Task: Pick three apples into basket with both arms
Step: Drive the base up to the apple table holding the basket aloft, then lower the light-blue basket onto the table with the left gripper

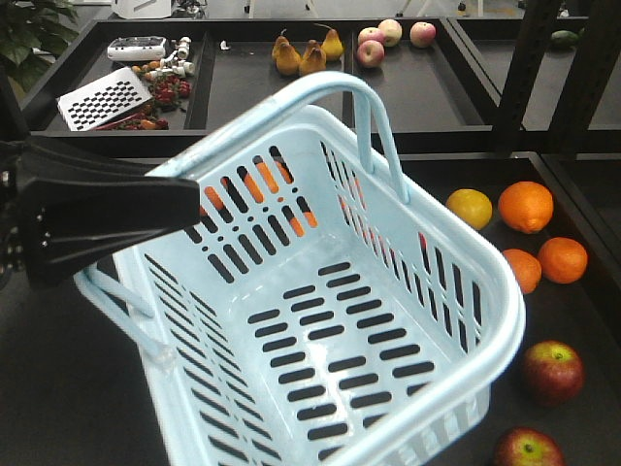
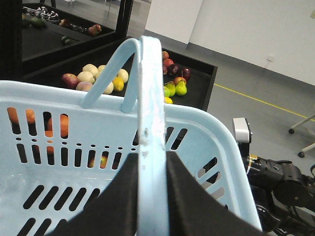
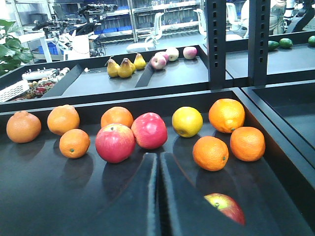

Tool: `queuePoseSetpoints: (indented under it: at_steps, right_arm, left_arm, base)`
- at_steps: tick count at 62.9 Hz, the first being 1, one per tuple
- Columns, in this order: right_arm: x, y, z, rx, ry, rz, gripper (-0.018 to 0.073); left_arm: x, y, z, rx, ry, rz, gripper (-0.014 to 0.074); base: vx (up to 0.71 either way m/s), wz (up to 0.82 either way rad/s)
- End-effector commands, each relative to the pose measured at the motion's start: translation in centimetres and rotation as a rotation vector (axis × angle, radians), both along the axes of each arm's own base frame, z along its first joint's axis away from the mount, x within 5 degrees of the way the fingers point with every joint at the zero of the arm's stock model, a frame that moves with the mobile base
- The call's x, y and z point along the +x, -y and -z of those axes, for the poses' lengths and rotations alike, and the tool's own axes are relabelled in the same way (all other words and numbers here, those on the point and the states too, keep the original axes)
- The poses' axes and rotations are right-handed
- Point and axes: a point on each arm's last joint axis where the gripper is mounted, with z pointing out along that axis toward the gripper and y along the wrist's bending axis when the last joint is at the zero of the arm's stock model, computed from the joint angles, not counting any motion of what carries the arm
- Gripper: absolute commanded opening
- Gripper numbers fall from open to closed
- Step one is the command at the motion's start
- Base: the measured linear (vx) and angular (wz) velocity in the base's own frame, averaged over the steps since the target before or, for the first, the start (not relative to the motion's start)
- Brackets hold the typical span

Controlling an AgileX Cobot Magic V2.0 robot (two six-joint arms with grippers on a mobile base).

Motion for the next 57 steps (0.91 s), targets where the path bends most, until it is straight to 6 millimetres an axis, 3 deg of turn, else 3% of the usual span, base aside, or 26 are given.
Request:
queuePoseSetpoints:
  at_steps: [1, 10, 30, 57]
  right_arm:
    - [0.0, 0.0, -0.4, -0.009, 0.077, 0.000, -0.0007]
    - [0.0, 0.0, -0.4, -0.009, 0.077, 0.000, -0.0007]
    - [0.0, 0.0, -0.4, -0.009, 0.077, 0.000, -0.0007]
    - [0.0, 0.0, -0.4, -0.009, 0.077, 0.000, -0.0007]
  left_arm:
    - [0.7, -0.3, -0.7, 0.020, 0.046, -0.086, -0.0006]
    - [2.6, 0.2, -0.1, 0.041, 0.004, -0.071, -0.0006]
    - [9.4, 2.6, 1.2, 0.098, -0.066, 0.110, -0.0006]
    - [18.9, 5.3, 7.2, 0.140, -0.142, 0.285, -0.0006]
  base:
    - [0.00, 0.00]
    - [0.00, 0.00]
    - [0.00, 0.00]
    - [0.00, 0.00]
